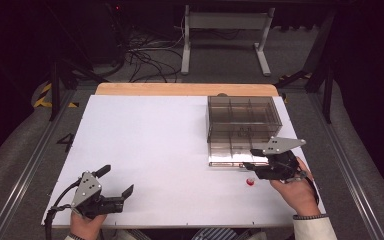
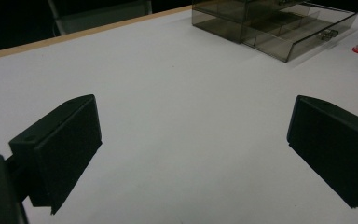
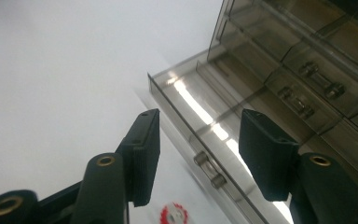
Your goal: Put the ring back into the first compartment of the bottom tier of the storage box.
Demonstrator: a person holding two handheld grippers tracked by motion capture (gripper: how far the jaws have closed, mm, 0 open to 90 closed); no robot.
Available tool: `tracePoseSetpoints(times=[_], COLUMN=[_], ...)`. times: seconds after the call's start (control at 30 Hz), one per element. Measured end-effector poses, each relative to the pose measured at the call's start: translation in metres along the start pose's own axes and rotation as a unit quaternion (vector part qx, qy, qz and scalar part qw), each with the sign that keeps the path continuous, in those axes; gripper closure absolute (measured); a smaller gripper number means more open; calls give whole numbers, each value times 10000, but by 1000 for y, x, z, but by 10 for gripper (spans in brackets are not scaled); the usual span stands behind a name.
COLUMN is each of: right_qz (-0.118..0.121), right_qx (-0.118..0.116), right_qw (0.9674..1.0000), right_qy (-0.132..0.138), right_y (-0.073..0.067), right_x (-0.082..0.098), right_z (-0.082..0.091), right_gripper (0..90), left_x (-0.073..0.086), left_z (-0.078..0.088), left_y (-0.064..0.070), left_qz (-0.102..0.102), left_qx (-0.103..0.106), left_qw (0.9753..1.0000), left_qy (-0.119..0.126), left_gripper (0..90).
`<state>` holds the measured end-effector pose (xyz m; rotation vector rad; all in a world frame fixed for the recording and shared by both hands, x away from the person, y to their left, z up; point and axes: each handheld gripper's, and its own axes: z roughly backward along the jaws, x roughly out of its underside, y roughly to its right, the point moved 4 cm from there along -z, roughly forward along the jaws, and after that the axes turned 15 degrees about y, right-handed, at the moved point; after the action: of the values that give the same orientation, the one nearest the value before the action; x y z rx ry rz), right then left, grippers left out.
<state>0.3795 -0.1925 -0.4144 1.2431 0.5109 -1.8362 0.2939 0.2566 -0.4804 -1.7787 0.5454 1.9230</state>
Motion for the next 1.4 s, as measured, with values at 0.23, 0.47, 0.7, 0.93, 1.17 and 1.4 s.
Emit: tracePoseSetpoints(times=[0.23,0.47,0.7,0.93,1.17,1.4], right_qz=[18,12,-131,-446,-663,-682], right_qx=[-69,-131,10,24,-54,-19], right_qw=[9999,9997,9995,9980,9958,9944], right_qy=[-119,-202,-303,-455,-634,-810], right_y=[-5,-9,-11,-10,-10,-9], right_x=[1,4,9,20,37,49], right_z=[-3,-6,-4,-1,-5,-6], right_gripper=[486,482,481,480,480,480], left_x=[0,0,0,0,0,0], left_z=[0,1,0,1,0,0], left_y=[1,1,1,1,2,2], left_qz=[32,9,0,7,-4,3], left_qx=[29,21,30,36,47,47], left_qw=[10000,10000,10000,10000,10000,10000], left_qy=[13,19,4,12,2,9], left_gripper=[37,37,37,37,37,37])
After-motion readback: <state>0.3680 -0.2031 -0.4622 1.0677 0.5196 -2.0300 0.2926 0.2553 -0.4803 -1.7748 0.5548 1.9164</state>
